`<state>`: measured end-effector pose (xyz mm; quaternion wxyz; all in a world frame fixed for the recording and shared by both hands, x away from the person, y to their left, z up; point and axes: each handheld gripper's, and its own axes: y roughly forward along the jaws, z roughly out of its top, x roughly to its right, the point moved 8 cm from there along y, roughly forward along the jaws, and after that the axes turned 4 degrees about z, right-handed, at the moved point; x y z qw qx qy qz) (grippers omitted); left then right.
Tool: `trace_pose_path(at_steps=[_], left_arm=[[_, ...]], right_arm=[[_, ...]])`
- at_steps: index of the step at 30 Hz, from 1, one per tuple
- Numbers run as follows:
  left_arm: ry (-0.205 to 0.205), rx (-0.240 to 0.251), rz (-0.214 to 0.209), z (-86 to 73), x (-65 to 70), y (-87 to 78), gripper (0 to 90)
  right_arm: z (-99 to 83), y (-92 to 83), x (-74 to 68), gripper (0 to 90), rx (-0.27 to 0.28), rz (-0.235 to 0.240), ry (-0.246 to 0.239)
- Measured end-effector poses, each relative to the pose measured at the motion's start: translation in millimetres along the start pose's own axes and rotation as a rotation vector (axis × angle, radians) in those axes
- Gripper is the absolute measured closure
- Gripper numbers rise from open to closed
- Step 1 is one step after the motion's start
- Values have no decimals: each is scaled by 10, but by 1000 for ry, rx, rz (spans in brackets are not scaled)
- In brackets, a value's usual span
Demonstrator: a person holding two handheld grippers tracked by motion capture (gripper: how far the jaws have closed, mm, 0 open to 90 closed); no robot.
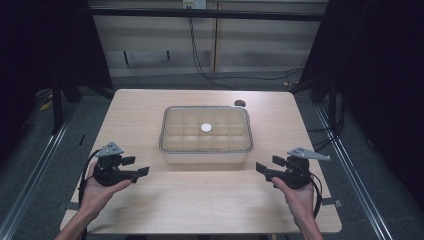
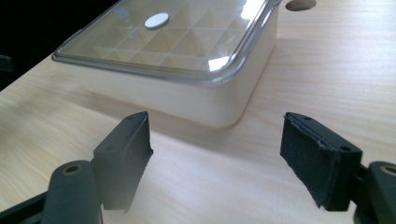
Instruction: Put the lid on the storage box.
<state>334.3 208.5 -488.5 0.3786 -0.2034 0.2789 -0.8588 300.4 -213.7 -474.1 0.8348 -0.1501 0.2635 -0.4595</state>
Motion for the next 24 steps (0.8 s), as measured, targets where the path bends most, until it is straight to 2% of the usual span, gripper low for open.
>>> trace_pose_path(at_steps=[6,8,10,12,14,15,18,20,22,24], left_arm=[[-18,-12,-1,-212,14,-120,268],[-14,-12,21,-303,-6,-141,274],[-48,-24,19,-406,-23,-136,270],[-69,-33,-4,-493,-21,-160,258],[-66,-38,17,-549,-27,-197,255],[-84,-28,15,-572,-13,-216,248],[-67,-50,6,-680,1,-263,243],[-84,-39,6,-701,-12,-296,235],[-84,-37,23,-704,-48,-303,232],[-99,-34,15,-690,-75,-301,208]], right_arm=[[-115,-119,15,243,2,-22,8],[-178,-162,3,243,-2,-32,5],[-223,-212,-6,242,13,-33,14],[-288,-258,-8,236,32,-25,34],[-391,-277,2,234,11,-29,36],[-430,-291,12,233,7,-41,30],[-509,-342,43,229,17,-45,55],[-561,-369,63,228,20,-47,70],[-604,-382,97,224,13,-64,68],[-601,-395,130,219,29,-74,82]])
